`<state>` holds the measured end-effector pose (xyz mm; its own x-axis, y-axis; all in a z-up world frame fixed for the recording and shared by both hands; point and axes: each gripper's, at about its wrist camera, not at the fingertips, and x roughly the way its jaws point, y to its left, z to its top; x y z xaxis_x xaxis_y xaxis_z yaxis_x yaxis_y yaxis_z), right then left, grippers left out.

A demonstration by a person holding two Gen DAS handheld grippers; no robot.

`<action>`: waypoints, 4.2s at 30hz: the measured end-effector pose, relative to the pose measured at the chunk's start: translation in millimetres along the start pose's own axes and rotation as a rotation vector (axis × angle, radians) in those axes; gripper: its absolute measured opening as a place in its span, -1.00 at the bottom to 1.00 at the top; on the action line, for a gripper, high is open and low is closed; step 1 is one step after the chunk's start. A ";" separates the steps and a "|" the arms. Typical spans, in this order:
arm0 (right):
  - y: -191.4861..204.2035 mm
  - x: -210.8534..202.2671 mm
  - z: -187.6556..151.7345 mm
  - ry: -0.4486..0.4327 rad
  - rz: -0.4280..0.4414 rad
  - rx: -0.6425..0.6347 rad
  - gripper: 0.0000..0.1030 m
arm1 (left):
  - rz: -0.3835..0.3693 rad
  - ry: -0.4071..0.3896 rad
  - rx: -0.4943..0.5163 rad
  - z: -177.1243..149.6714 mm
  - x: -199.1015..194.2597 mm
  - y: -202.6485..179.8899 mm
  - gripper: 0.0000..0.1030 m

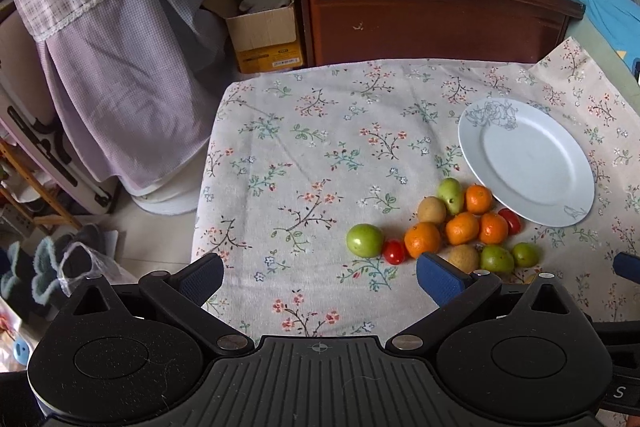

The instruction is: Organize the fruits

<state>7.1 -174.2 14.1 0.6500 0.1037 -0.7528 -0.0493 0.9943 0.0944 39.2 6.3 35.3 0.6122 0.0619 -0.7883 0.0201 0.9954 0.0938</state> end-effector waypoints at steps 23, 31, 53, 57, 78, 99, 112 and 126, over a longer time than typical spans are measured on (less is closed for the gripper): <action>-5.7 15.9 -6.1 0.070 -0.033 0.045 0.98 | -0.034 0.094 0.001 -13.0 20.7 -6.0 1.00; -5.6 17.9 -7.3 0.072 -0.049 0.033 0.98 | -0.022 0.089 0.013 -14.1 20.8 -6.5 1.00; -5.2 20.5 -7.0 0.077 -0.042 0.023 0.98 | -0.023 0.086 0.027 -16.0 23.1 -6.2 1.00; -3.5 19.4 -7.5 0.068 -0.045 0.010 0.98 | -0.023 0.087 0.030 -16.2 23.8 -7.4 1.00; -28.3 15.9 -7.0 0.062 -0.019 0.083 0.95 | -0.074 0.052 -0.008 -9.3 23.3 2.5 1.00; -56.7 19.2 -21.3 0.060 0.040 0.116 0.30 | -0.023 0.007 -0.062 -6.8 38.5 32.5 0.96; -54.7 31.8 -27.6 0.082 0.086 0.130 0.26 | -0.076 -0.001 0.061 -17.1 57.8 20.0 0.96; -55.7 41.8 -28.8 0.077 0.117 0.149 -0.05 | -0.189 -0.030 -0.086 -8.1 75.8 27.8 0.89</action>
<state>15.2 -224.6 -41.3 0.5858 0.2259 -0.7783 -0.0051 0.9614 0.2753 79.8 39.3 -26.7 0.6268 -0.1279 -0.7686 0.0704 0.9917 -0.1076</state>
